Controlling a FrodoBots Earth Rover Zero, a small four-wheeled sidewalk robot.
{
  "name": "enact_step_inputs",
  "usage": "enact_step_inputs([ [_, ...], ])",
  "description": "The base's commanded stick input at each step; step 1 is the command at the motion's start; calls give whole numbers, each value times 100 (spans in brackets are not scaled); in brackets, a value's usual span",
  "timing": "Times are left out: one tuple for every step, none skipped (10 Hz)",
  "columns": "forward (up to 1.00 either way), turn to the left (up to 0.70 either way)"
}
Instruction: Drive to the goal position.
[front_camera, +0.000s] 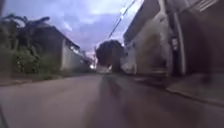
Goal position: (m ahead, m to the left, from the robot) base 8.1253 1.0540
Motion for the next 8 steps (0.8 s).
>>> enact_step_inputs([
  [70, 0],
  [70, 0],
  [70, -7],
  [70, -32],
  [70, -35],
  [70, -35],
  [70, -35],
  [70, -35],
])
